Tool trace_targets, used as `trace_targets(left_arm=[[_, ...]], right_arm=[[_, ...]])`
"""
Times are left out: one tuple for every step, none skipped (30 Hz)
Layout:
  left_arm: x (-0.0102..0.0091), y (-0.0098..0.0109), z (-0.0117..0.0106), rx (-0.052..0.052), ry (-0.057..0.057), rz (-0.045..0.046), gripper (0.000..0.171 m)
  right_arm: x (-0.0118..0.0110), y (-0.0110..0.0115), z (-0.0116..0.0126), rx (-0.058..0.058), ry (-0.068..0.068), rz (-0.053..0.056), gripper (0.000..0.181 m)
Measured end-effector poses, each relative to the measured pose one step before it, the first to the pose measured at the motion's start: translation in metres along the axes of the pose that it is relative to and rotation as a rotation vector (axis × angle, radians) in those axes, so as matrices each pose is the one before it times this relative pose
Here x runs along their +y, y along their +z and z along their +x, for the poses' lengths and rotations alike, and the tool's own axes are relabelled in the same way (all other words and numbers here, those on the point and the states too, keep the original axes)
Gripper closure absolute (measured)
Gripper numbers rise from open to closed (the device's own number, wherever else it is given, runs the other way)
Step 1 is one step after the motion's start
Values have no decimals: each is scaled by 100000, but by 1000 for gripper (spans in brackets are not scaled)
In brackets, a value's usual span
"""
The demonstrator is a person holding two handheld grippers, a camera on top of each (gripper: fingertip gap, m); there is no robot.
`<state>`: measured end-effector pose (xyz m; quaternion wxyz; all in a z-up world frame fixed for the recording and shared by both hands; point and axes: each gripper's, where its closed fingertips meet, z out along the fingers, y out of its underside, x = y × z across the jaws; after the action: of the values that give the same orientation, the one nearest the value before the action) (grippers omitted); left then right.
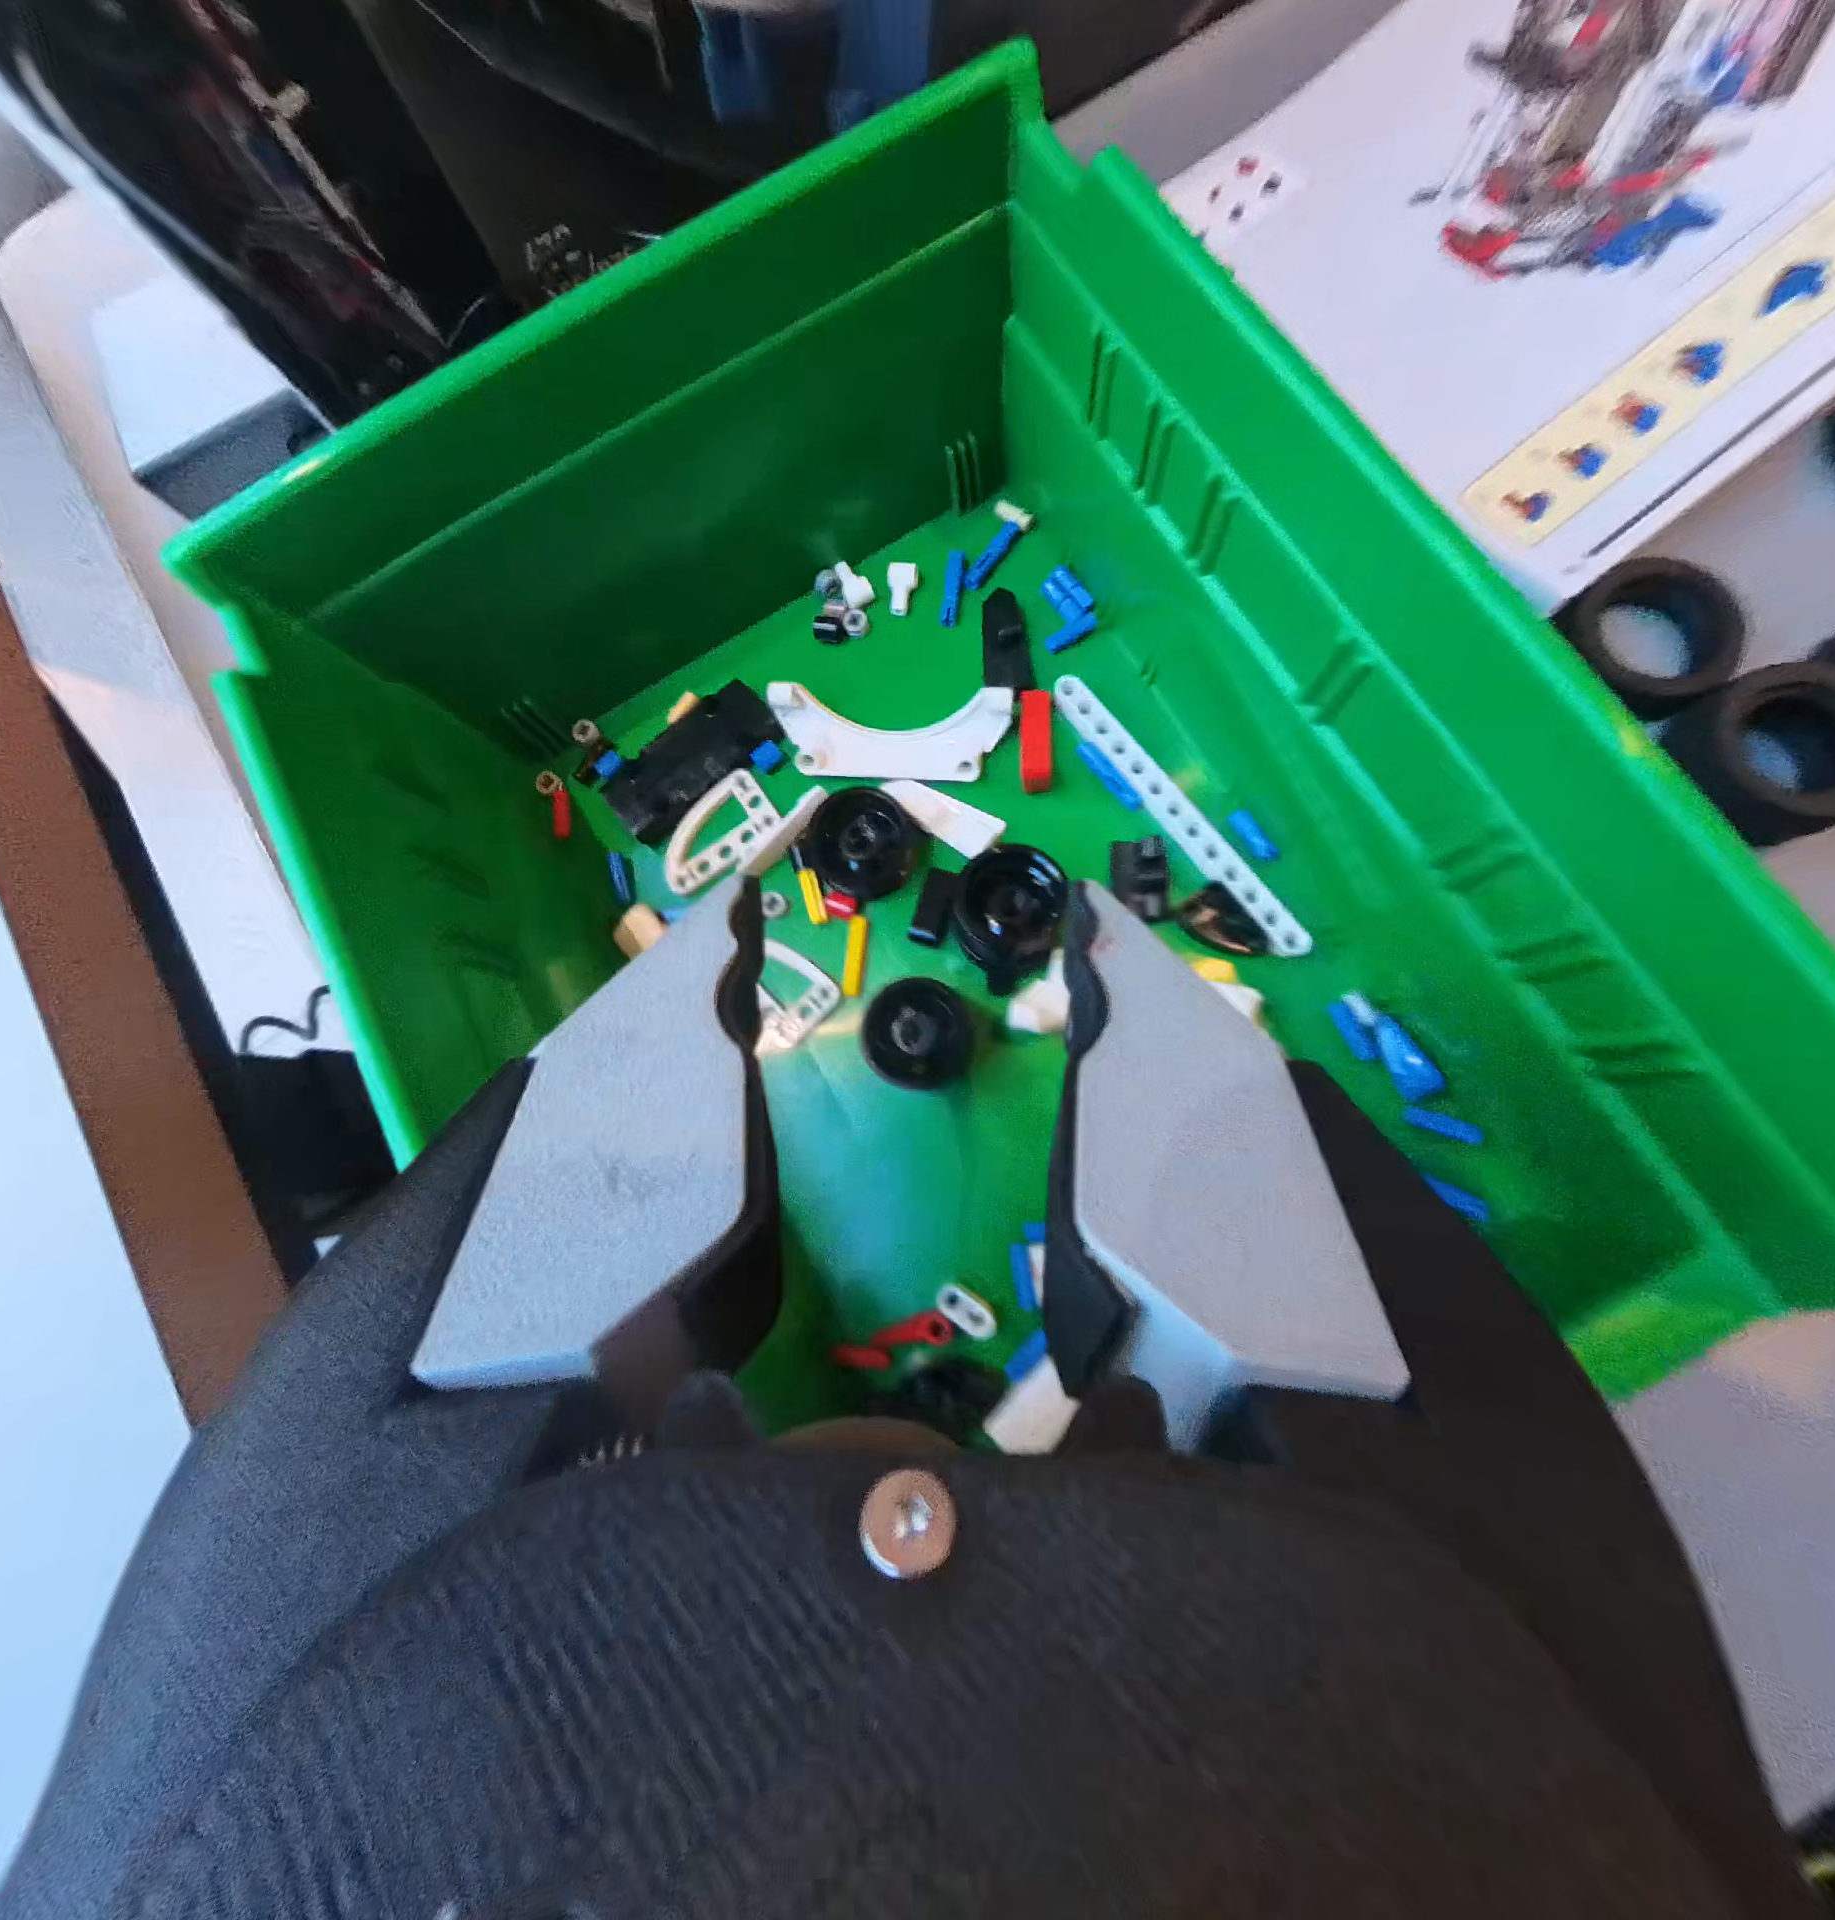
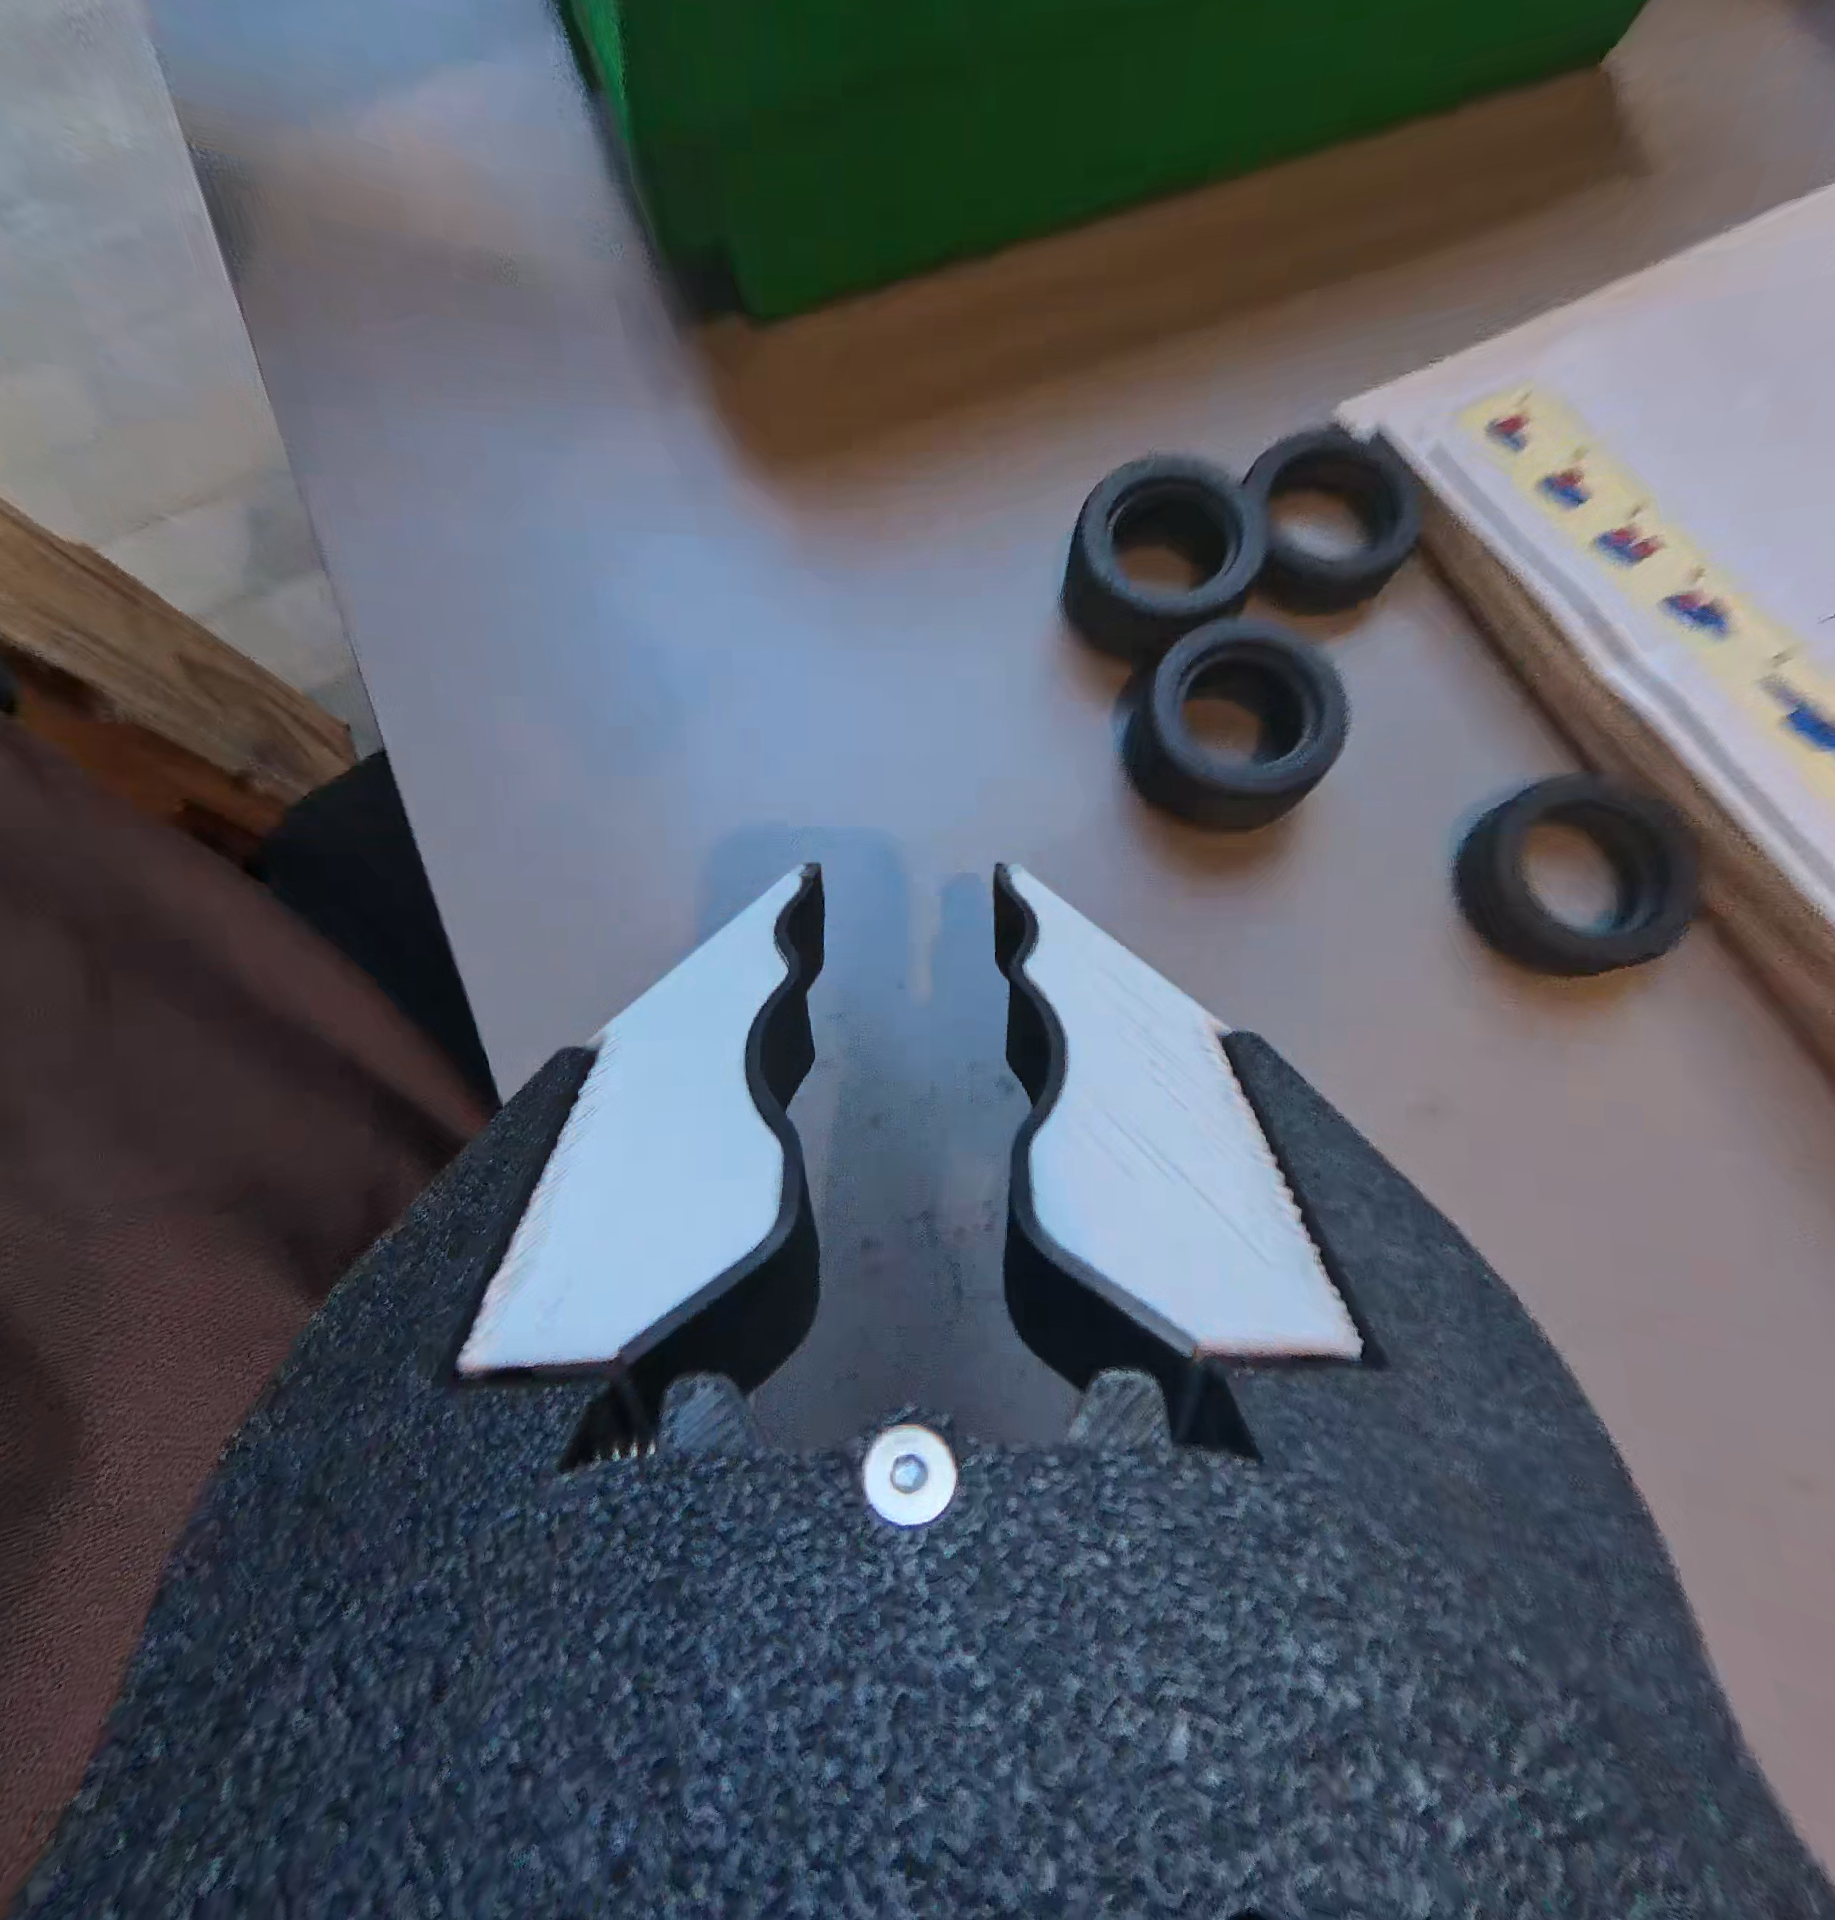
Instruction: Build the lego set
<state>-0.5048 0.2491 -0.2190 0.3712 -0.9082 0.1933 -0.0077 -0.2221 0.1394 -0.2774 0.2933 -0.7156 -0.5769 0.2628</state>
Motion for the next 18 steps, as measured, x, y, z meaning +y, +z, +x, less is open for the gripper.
trace_targets(left_arm=[[-138,990,-563,-893,2184,-3655,115],[-185,896,-492,-533,1266,-3408,115],[-321,813,-257,833,219,-2188,116],[-313,756,77,2689,-878,-1868,116],[-119,699,419,4546,-1104,-3084,118],[-47,681,401,4133,-475,-3491,118],[-23,665,111,1823,345,-3312,118],[-87,672,-165,-166,1398,-2698,119],[-219,657,-277,-991,1575,-1809,120],[-139,633,-150,-246,1462,-2213,121],[-161,569,-124,-214,1297,-2256,121],[-204,462,-193,-942,979,-1706,121],[-256,346,-187,-1318,451,-976,121],[-239,219,47,-398,319,-323,122],[-277,125,196,147,348,671,123],[-313,57,207,24,210,1552,124],[-260,68,225,147,134,1578,125],[-145,98,188,282,23,953,127]], right_arm=[[548,334,-6,227,110,-1271,149],[517,296,341,1732,-353,-1834,149],[445,285,376,1523,-377,-1921,149],[310,278,188,300,94,-1266,148],[259,305,-16,-1015,740,-760,148],[177,275,-80,-1251,929,65,147],[-124,110,36,-354,538,2221,147],[-43,73,166,306,220,1512,149],[-70,44,148,-39,327,1450,151],[-43,19,155,-114,671,931,154],[-36,14,145,-388,937,445,157],[-50,15,72,-934,945,366,158],[-37,22,68,-816,911,239,160],[-39,12,96,-312,568,90,162],[-11,19,125,159,-98,-76,164],[-11,20,125,449,-599,-161,167],[-6,18,75,388,-701,-114,168],[18,5,39,376,-518,-48,169]])
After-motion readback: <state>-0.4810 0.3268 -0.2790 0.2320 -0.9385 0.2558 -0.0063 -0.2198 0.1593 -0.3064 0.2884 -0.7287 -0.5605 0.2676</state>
